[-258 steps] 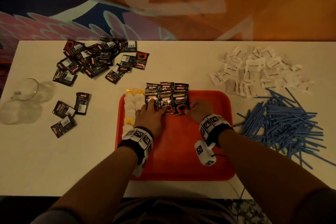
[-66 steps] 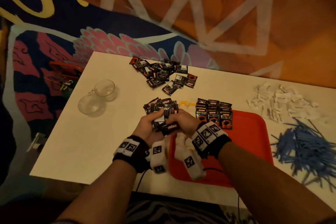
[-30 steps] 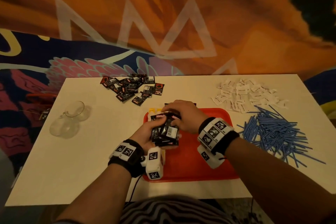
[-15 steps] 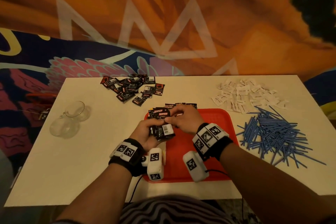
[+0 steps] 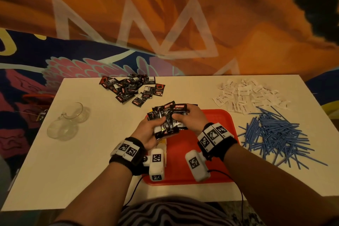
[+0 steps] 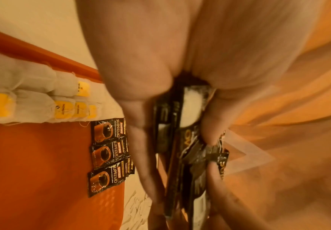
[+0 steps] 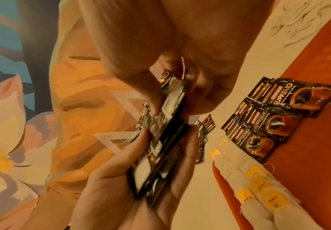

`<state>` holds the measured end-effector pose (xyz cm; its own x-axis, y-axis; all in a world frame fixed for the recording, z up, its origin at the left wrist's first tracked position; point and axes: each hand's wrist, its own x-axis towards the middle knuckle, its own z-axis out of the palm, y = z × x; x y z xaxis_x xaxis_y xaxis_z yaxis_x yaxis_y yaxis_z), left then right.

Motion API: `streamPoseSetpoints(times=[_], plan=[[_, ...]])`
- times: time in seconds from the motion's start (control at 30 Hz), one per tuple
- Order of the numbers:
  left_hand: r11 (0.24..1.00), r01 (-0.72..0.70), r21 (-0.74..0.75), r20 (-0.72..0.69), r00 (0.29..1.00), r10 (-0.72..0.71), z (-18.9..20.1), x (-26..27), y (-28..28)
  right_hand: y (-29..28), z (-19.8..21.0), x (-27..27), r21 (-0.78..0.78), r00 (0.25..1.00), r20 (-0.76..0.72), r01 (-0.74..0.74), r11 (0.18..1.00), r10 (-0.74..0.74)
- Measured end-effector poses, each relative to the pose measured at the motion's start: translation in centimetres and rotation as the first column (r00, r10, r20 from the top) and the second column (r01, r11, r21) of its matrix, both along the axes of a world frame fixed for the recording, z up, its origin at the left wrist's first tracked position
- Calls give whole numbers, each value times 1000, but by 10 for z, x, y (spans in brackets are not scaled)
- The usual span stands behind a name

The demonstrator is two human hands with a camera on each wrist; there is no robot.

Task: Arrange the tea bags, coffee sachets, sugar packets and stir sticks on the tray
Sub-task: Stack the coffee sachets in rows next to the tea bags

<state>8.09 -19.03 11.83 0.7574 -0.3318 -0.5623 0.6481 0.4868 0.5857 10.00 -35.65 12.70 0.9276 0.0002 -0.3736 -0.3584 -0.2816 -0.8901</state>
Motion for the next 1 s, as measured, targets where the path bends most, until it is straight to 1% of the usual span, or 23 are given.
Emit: streamPoseSetpoints(times=[0.07,0.1,0.23,0.33,0.4,0.47,0.5,0.53,0.6,0.63,0.7,0.8,0.87,0.9,1.0], plan=[[994,-8,109,60,998,1,-3,2,-3,0,0,-2,22,1000,-8,-3,1000,3],[991,-12,136,76,997,2,-4,3,-3,-1,-1,-2,9,1000,-5,-15,1000,15],[979,-20,203,103,995,-1,-7,6,-4,-1,-9,-1,-7,1000,9,7,1000,-7],[963,-49,264,117,993,19,-9,8,-6,-1,-13,2,-11,999,-19,50,999,-50],[960,-72,271,113,993,43,-10,10,-6,-2,-28,6,-7,998,-43,39,999,-39],[966,-82,244,79,995,64,-11,10,-5,-7,-56,13,-6,992,-93,83,997,-83],[972,-79,222,48,996,70,-11,11,-3,-10,-64,17,7,991,-103,91,996,-90],[980,-71,189,7,997,71,-10,11,-1,-11,-61,17,12,990,-99,98,995,-97],[990,-53,130,-59,996,62,-8,12,1,-4,-28,10,7,990,-95,104,995,-103],[990,-51,134,-59,997,60,-8,13,2,-3,-17,6,25,991,-96,100,995,-97],[980,-53,193,-11,998,57,-7,14,2,-4,-23,7,78,983,-127,147,986,-136],[978,-47,203,26,999,43,-7,14,1,-6,-35,10,110,962,-168,236,965,-216],[977,-42,210,21,999,39,-8,15,0,-4,-32,9,127,967,-154,225,966,-204],[976,-39,212,18,999,36,-7,16,-1,-2,-29,7,126,973,-150,196,972,-177],[979,-37,200,38,999,30,-7,15,-6,5,-23,5,75,989,-105,117,990,-109]])
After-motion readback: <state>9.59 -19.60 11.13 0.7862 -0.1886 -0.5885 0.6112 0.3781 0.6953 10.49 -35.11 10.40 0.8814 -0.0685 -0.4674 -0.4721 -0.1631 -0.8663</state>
